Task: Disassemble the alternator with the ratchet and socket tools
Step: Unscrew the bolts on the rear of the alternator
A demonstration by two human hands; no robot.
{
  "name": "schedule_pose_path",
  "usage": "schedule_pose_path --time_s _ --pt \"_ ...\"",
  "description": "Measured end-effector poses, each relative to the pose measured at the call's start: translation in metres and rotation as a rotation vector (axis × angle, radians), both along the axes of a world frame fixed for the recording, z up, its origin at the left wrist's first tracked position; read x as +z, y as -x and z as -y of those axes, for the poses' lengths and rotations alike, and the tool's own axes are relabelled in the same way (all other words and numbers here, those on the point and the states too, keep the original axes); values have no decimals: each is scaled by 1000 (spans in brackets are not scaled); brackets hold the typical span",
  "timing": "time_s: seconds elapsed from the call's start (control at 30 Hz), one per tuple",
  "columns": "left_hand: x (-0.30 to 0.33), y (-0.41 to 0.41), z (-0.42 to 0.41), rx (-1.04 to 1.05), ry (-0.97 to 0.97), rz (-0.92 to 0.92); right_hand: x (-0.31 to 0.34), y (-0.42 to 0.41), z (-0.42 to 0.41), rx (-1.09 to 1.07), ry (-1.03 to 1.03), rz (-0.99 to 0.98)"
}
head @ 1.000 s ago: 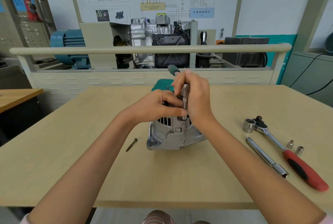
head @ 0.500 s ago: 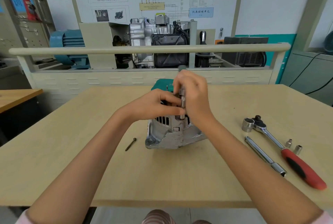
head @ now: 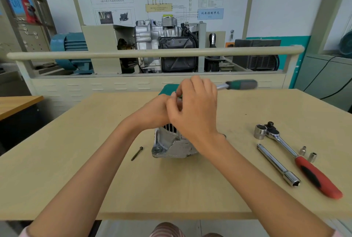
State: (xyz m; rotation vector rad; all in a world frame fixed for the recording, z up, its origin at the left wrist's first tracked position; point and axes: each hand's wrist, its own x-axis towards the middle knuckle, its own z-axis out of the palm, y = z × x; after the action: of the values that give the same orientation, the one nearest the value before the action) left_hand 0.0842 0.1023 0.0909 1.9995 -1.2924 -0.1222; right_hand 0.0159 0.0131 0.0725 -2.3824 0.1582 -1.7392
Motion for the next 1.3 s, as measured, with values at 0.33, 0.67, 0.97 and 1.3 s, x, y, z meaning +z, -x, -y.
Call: schedule_pose_path --time_s 0.33,0.67,0.97,1.3 --pt "0 6 -2 -147 61 -99 25 -3 19 1221 -878 -38" --pt "-2 2 1 -4 36 23 1 -1 -4 114 -27 114" --pt "-1 5 -1 -138 70 -66 22 -4 11 1156 -840 27" --pt "-6 -4 1 33 36 20 7 11 -2 -52 -2 -93"
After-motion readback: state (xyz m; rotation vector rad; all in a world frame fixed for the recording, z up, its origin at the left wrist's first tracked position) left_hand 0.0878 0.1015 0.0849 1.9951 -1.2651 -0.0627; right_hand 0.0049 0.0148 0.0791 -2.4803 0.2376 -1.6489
